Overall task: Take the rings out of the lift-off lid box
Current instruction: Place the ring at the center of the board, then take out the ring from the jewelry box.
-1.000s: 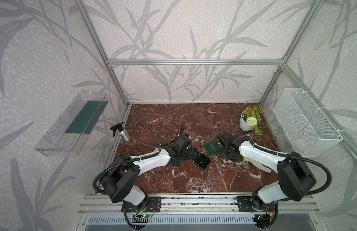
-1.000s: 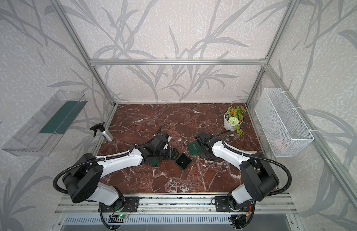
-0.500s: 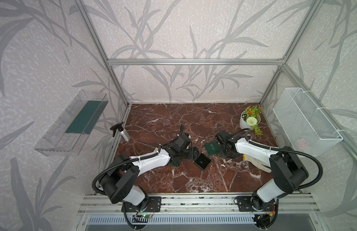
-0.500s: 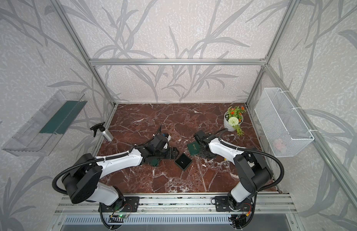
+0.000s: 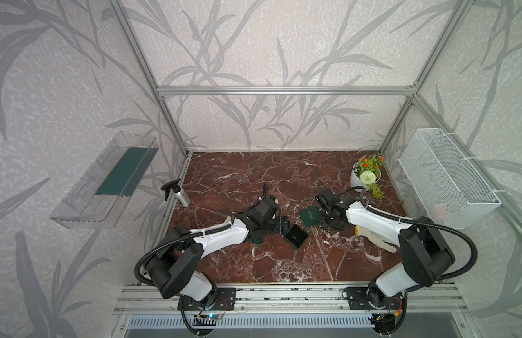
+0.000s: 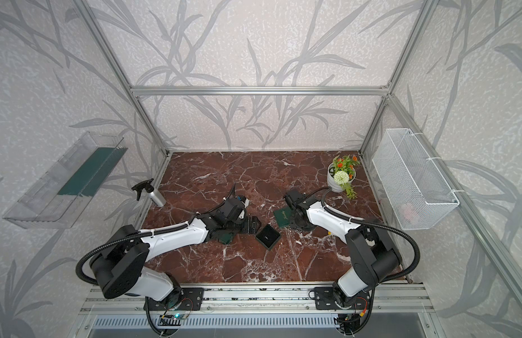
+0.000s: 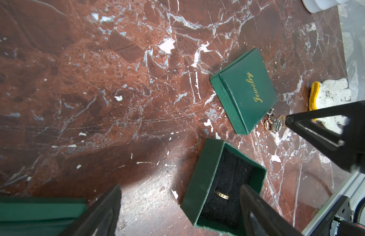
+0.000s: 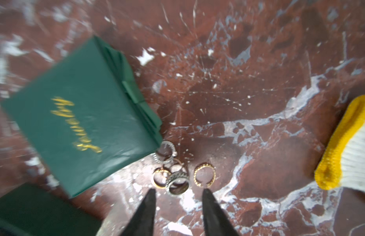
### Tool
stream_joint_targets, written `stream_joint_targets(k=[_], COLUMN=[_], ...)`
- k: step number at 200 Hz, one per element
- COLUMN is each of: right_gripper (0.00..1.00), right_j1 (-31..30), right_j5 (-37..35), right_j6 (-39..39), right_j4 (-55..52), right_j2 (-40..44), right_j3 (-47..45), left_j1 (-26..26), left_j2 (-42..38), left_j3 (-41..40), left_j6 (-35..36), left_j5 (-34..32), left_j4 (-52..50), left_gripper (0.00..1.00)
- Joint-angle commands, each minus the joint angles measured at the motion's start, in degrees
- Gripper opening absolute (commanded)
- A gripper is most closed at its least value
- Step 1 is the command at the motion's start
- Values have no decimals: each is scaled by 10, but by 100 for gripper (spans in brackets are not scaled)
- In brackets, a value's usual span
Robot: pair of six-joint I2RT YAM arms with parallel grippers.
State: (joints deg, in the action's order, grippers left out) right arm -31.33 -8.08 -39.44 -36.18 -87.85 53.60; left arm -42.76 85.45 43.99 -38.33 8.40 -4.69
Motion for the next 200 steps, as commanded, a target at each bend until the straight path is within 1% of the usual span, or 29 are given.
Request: stream_joint_targets(k=[1,6,9,22,47,59,80,110,129,152,171,200], right_gripper=[51,53,54,59,59,58,51,45,36,34,33,33], right_j1=[-3,-5,-7,-21,-59,-73,-108,-167,-187,-205,-222,-227], right_j5=[22,26,29,35,32,44,64,64,75,97,95,87], right_j6=[26,25,41,59,74,74,78,87,82,68,69,74], right_j4=[7,9,10,17,34,42,64,72,85,105,113,104], right_j2=[38,43,46,58,78,81,81,62,41,10,-11,-39], right_j3=[-14,-16,-16,-20,-26,-26,-24,-6,-3,-1,10,29], left_j1=[2,3,3,4,9,12,15,19,19,20,20,19], left_j2=[-21,-22,-22,-24,-32,-39,-59,-88,-104,-117,-122,-127], left_j3=[-8,-8,-8,-10,-22,-28,-41,-59,-73,-91,-95,-93], left_j6=[5,4,4,3,-7,-10,-15,-22,-37,-51,-56,-51], left_j5=[-10,-9,-9,-8,-12,-14,-26,-42,-50,-49,-48,-47], left_j4=[-2,-2,-3,-2,3,3,0,-16,-20,-12,-13,-17], left_gripper=[88,88,88,88,88,88,88,88,88,88,88,88])
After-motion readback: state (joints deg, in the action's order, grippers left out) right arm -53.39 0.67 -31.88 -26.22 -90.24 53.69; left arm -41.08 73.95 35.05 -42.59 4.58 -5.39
